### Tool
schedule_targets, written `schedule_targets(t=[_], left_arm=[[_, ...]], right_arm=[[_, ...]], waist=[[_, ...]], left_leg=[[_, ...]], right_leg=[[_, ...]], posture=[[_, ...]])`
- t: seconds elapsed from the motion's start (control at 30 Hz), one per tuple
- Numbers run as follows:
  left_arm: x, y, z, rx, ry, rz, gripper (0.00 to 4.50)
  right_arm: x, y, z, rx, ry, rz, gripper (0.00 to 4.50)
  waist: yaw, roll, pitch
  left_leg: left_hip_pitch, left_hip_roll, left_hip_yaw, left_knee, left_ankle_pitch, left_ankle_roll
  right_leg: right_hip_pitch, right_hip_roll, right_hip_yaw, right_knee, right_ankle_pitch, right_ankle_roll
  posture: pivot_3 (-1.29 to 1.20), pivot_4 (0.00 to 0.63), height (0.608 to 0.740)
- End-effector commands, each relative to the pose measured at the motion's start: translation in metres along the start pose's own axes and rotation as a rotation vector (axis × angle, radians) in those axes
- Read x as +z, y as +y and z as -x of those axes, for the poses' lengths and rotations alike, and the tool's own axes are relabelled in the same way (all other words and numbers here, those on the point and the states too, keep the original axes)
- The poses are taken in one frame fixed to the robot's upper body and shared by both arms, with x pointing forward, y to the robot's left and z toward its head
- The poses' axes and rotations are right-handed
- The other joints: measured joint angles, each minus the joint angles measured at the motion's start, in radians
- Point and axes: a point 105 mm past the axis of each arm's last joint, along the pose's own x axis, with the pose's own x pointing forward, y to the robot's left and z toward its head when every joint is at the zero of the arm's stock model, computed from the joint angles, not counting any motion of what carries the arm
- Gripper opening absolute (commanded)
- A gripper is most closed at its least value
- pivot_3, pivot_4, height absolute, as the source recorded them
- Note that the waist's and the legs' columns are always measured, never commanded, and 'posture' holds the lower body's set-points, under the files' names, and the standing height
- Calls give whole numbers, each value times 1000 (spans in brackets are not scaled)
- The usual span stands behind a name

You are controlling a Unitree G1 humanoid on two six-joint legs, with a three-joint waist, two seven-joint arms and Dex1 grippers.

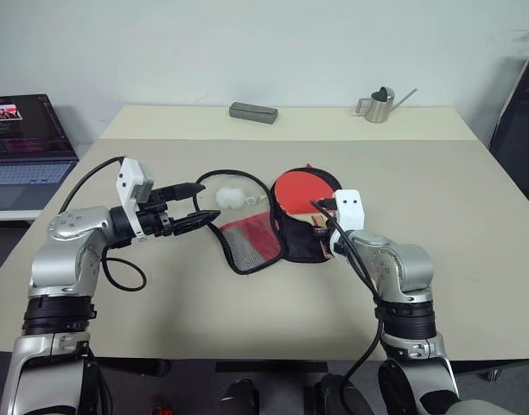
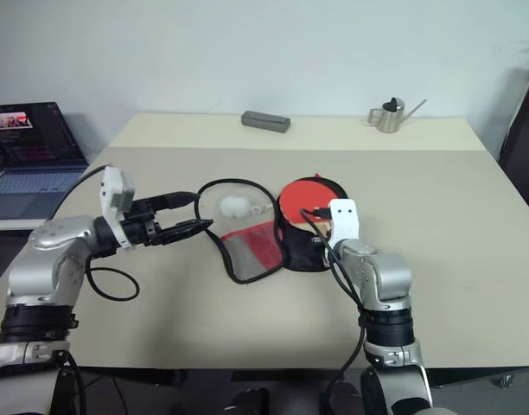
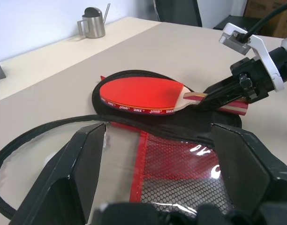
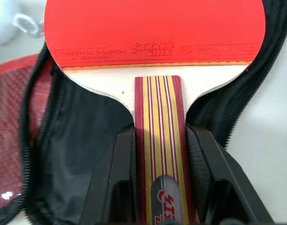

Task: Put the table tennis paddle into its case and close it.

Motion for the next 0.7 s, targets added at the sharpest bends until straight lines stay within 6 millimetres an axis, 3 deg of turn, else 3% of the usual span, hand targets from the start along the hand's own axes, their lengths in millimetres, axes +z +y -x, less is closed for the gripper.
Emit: schedule_targets(t=[0.03, 0.23, 0.47, 0.7], left_arm=[[14, -1, 0, -1, -22, -50, 3896], [15, -2, 1, 5, -22, -50, 3896], [14, -1, 4, 14, -20, -48, 3896], [12, 0, 7, 20, -15, -46, 3896]], right_arm=[[20, 12, 2, 31, -83, 32, 1092], [18, 18, -3, 49, -67, 37, 1092], [24, 9, -10, 14, -81, 24, 1092], [23, 3, -10, -16, -89, 34, 3268]], waist=[[0, 0, 0], [-2, 0, 0], [-5, 0, 0], [-4, 0, 0]], left_leg=[[0, 0, 0, 0, 0, 0], [0, 0, 0, 0, 0, 0], [1, 1, 1, 0, 0, 0], [0, 1, 1, 0, 0, 0]], right_leg=[[0, 0, 0, 0, 0, 0], [0, 0, 0, 0, 0, 0], [0, 1, 0, 0, 0, 0], [0, 1, 0, 1, 0, 0]], posture=[[0, 150, 740], [0, 150, 740], [0, 150, 740], [0, 150, 740]])
